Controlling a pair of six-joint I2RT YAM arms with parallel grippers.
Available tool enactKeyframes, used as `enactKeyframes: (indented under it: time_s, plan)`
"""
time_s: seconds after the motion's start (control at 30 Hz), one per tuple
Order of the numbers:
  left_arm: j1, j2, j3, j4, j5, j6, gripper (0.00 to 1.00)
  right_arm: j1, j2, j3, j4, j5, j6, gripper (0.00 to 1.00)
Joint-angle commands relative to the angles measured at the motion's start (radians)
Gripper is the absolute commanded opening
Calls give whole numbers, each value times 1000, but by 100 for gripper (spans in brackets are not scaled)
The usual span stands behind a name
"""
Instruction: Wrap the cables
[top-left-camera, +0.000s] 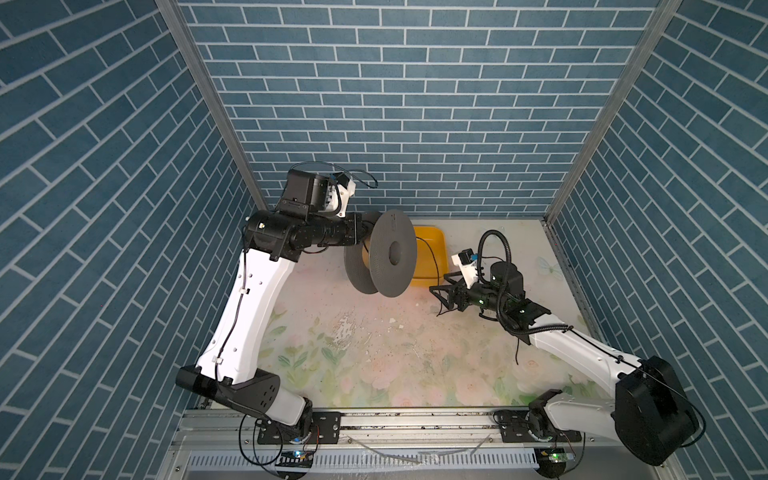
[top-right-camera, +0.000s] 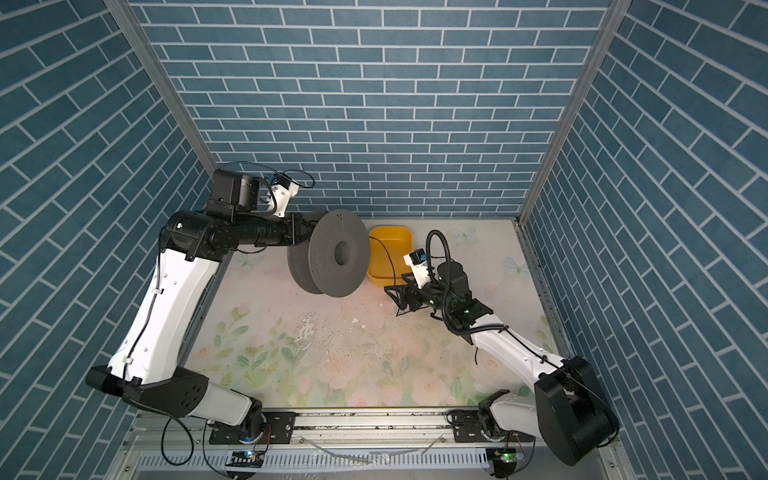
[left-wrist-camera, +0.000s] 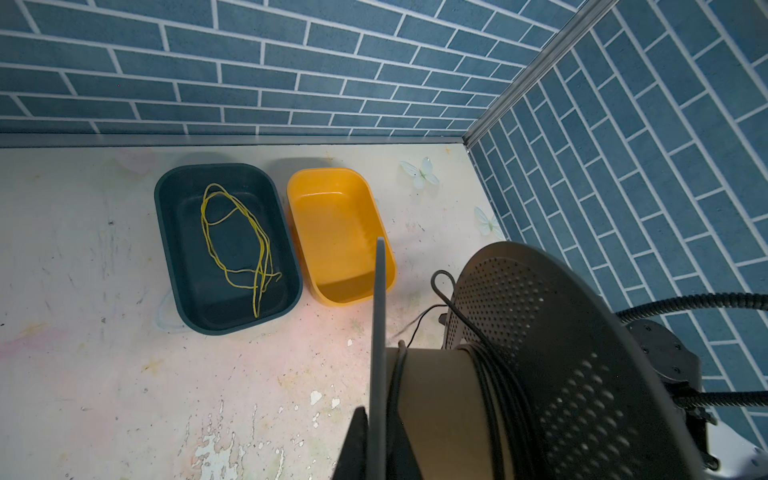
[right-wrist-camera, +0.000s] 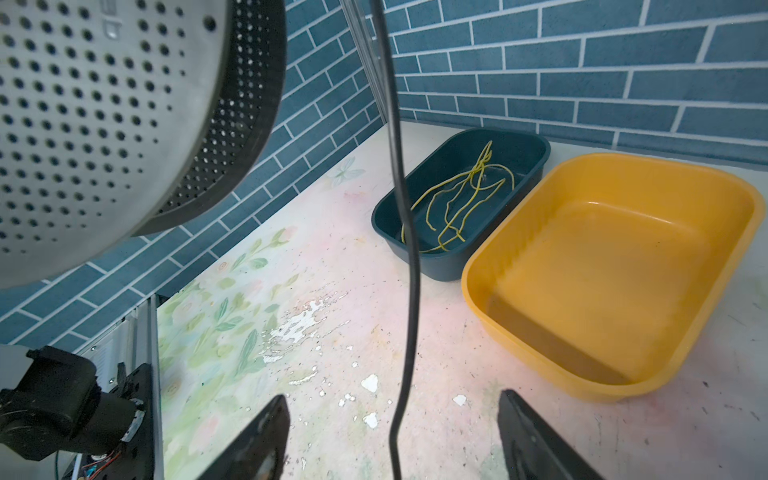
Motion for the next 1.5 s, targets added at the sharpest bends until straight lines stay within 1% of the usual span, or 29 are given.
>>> enactKeyframes:
  time_s: [0.0, 0.1, 0.23, 0.37, 0.5, 0.6, 0.7, 0.77, 0.87, 0.9, 1.0, 1.2, 1.33, 1.47]
  plan:
    - [6, -14, 8, 78, 48, -28, 0, -2, 19, -31, 11, -24, -11, 73]
    - [14, -14, 13, 73, 49, -28, 0, -2, 61, -26, 38, -31, -10, 65]
    - [29, -19, 8, 75, 52, -30, 0, -2, 133, -27, 102, -59, 20, 56]
    - [50, -24, -13, 97, 50, -47, 0, -2, 197, -51, 207, -81, 74, 35]
    - [80, -51, -83, 169, 33, -94, 0, -1, 229, -106, 305, -26, 96, 11]
    - [103, -57, -109, 192, 8, -129, 0, 2, 227, -131, 320, 4, 104, 0]
    - [108, -64, -145, 238, -26, -174, 0, 27, 203, -134, 268, 82, 79, 0]
    - [108, -69, -174, 283, -40, -211, 0, 58, 191, -112, 195, 166, 54, 0]
    - [108, -69, -211, 348, -77, -262, 0, 134, 189, -48, 55, 312, -10, 0]
    - [108, -73, -224, 367, -110, -275, 0, 169, 191, -24, 10, 372, -34, 0]
    - [107, -93, -274, 435, -198, -298, 0, 257, 210, 37, -77, 489, -92, 0]
    - [107, -112, -358, 548, -368, -318, 0, 387, 248, 143, -187, 599, -169, 0]
    - [107, -98, -370, 613, -413, -343, 0, 463, 284, 221, -237, 633, -211, 0]
    - [105, -57, -357, 622, -464, -334, 0, 546, 305, 303, -291, 699, -259, 0]
